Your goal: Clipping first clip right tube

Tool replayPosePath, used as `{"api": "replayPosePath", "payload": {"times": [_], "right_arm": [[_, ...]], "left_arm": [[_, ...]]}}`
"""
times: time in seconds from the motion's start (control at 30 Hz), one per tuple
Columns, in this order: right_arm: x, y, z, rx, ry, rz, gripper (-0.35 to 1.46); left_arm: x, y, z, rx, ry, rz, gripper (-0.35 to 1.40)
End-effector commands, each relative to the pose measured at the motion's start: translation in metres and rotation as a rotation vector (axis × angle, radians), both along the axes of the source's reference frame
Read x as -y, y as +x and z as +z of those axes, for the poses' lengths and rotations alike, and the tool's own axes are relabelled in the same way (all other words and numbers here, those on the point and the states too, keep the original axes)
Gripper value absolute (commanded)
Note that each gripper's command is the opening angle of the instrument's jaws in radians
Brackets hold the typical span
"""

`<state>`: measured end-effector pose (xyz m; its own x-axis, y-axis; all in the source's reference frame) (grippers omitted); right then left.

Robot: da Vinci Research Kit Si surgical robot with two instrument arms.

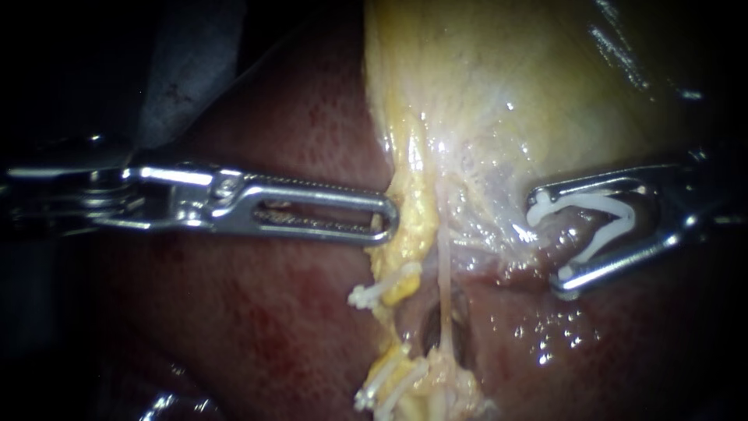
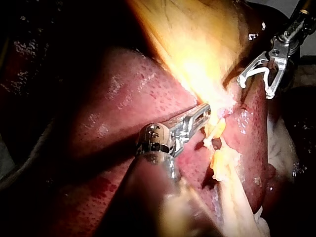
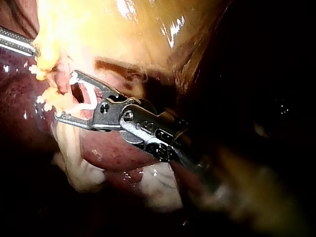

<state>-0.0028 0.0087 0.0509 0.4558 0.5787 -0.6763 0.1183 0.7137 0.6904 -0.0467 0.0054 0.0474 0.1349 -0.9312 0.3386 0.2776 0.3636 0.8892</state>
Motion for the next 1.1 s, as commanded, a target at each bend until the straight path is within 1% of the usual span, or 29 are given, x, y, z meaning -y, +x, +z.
{"api": "replayPosePath", "payload": {"times": [0.03, 0.13, 0.23, 0.33, 0.47, 0.53, 0.6, 0.8, 0.9, 1.1], "right_arm": [[0.0, 0.0, 0.0, 0.0, 0.0, 0.0, 0.6], [0.0, 0.0, 0.0, 0.0, 0.0, 0.0, 0.6], [0.0001, 0.0, 0.0, 0.0, -0.001, 0.0, 0.6], [0.0003, 0.0001, 0.0002, 0.0, -0.002, 0.001, 0.6], [0.0008, 0.0004, 0.0006, 0.001, -0.006, 0.001, 0.6], [0.0011, 0.0006, 0.0008, 0.001, -0.009, 0.002, 0.6], [0.0014, 0.0008, 0.001, 0.002, -0.011, 0.003, 0.6], [0.0021, 0.0014, 0.0014, 0.004, -0.017, 0.008, 0.6], [0.0026, 0.0017, 0.0017, 0.002, -0.017, 0.001, 0.6], [0.0045, 0.0028, 0.003, 0.002, 0.0, -0.013, 0.6]], "left_arm": [[0.0, 0.0, 0.0, 0.0, 0.0, 0.0, -0.35], [0.0, 0.0002, -0.0001, 0.001, 0.001, 0.001, -0.35], [-0.0004, 0.0006, -0.0005, 0.004, 0.004, 0.004, -0.35], [-0.0009, 0.0013, -0.0012, 0.009, 0.01, 0.008, -0.35], [-0.002, 0.0027, -0.0025, 0.005, 0.014, -0.007, -0.35], [-0.0022, 0.0032, -0.0028, 0.004, 0.015, -0.011, -0.35], [-0.0022, 0.0036, -0.0029, 0.003, 0.015, -0.012, -0.35], [-0.0022, 0.0039, -0.0029, 0.002, 0.014, -0.013, -0.35], [-0.0021, 0.0041, -0.003, 0.003, 0.014, -0.012, -0.35], [-0.0022, 0.0042, -0.0031, 0.002, 0.014, -0.014, -0.35]]}}
